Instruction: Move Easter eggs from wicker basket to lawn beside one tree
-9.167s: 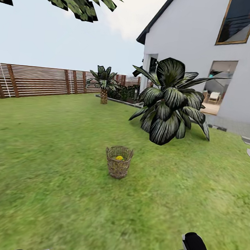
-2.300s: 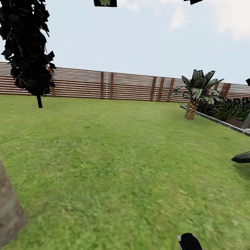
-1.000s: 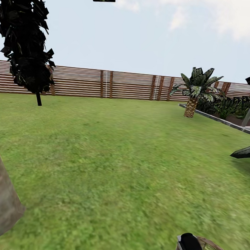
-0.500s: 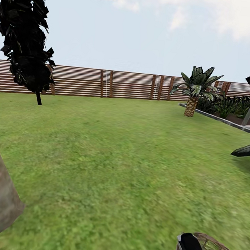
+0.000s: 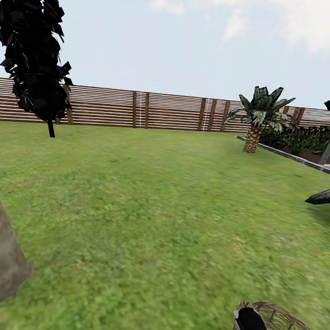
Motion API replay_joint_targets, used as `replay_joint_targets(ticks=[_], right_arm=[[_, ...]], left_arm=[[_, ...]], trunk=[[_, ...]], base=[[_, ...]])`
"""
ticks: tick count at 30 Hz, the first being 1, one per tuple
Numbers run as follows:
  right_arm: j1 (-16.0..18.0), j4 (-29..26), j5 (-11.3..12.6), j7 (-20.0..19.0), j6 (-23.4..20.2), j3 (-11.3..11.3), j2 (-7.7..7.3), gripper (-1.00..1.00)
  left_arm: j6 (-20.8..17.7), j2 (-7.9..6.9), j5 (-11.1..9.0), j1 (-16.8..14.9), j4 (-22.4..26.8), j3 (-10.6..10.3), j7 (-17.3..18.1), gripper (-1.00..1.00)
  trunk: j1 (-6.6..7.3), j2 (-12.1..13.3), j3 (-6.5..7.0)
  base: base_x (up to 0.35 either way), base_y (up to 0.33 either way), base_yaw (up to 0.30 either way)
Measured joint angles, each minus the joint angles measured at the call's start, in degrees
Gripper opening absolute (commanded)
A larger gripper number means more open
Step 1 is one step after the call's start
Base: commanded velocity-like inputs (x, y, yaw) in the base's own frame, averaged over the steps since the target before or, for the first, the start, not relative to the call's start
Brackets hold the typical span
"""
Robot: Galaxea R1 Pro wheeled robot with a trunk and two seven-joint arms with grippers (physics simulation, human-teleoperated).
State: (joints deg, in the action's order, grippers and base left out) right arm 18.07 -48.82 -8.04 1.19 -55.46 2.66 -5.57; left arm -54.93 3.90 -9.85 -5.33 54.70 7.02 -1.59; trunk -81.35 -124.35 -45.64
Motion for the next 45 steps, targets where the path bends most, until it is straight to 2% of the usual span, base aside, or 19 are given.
replay_joint_targets(ticks=[12,19,33,43,44,45], right_arm=[[0.0,0.0,0.0,0.08,0.01,0.0,0.0,1.0],[0.0,0.0,0.0,0.06,0.01,-0.02,0.0,1.0],[0.0,0.06,-0.02,0.09,0.02,0.12,0.0,1.0],[0.0,0.09,-0.02,0.12,0.02,-0.05,0.0,1.0],[0.0,0.06,-0.04,0.12,0.02,-0.07,0.0,-1.0],[0.0,0.01,-0.04,0.1,0.02,-0.1,0.0,-1.0]], left_arm=[[0.0,0.09,0.01,0.0,-0.02,0.0,0.0,1.0],[0.43,0.6,-0.04,0.0,-2.79,-0.18,0.0,1.0],[0.71,0.71,0.0,0.0,-2.99,-0.03,0.0,1.0],[0.67,0.7,-0.09,0.0,-2.99,-0.01,0.0,1.0],[0.67,0.7,-0.09,0.0,-2.99,-0.01,0.0,1.0],[0.69,0.7,-0.09,0.0,-2.99,-0.01,0.0,1.0]], trunk=[[-2.64,-4.81,-2.15],[-4.17,-7.62,-3.41],[-7.25,-13.24,-5.92],[-7.26,-13.25,-5.93],[-7.26,-13.25,-5.93],[-7.26,-13.25,-5.93]], base=[[0.0,0.0,0.0],[0.0,0.0,0.0],[0.0,0.0,0.0],[0.0,0.0,0.0],[0.0,0.0,0.0],[0.0,0.0,0.0]])
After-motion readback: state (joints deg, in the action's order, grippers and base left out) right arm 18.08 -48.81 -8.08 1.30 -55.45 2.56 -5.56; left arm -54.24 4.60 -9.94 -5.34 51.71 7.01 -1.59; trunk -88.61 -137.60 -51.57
